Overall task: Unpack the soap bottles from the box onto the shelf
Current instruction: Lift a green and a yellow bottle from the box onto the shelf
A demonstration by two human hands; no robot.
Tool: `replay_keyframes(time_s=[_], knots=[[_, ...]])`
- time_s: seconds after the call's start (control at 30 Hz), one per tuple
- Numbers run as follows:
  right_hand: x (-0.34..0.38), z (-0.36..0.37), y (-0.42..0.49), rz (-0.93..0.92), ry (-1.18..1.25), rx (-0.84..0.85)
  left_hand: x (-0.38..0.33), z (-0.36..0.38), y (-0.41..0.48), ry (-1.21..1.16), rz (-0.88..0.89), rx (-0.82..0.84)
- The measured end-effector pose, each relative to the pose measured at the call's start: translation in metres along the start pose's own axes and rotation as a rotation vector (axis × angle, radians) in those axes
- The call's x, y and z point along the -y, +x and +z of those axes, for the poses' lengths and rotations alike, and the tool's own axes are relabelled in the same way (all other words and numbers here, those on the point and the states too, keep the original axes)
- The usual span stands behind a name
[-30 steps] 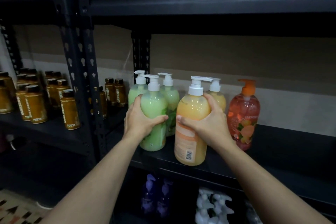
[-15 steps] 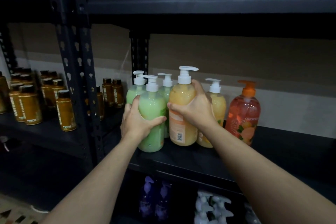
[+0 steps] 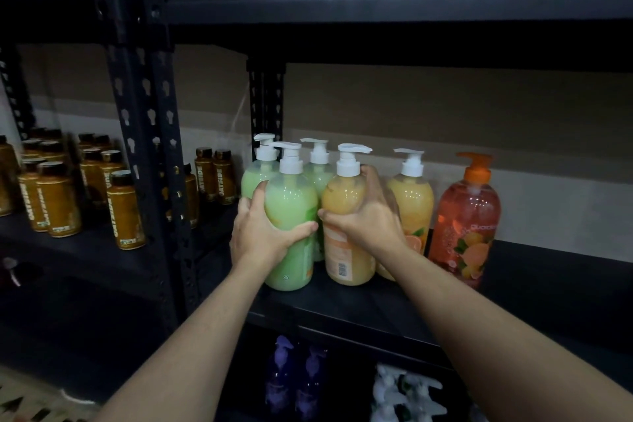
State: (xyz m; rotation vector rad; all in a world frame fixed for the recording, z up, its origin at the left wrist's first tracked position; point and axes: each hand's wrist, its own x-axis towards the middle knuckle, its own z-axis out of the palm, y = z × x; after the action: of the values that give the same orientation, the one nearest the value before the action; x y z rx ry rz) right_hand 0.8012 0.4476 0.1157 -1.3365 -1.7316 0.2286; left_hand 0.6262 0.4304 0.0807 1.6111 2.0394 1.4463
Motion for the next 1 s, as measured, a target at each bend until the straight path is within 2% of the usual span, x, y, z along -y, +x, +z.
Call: replay_keyframes(time_s=[0.3,0.63,1.0], knots=[[0.0,-0.003,-0.004,-0.091,-0.234,-0.039,-0.001,-0.002,0.0,0.007,-0.008,0.005],[-0.006,0.0,-0.003,-0.068,-0.271,-0.042,-0.003,-0.002,-0.001,0.001,-0.01,0.004],[-0.012,0.002,-0.003,-0.127,-0.351,-0.087,-0.002,0.003,0.0,0.034,-0.014,0.011]])
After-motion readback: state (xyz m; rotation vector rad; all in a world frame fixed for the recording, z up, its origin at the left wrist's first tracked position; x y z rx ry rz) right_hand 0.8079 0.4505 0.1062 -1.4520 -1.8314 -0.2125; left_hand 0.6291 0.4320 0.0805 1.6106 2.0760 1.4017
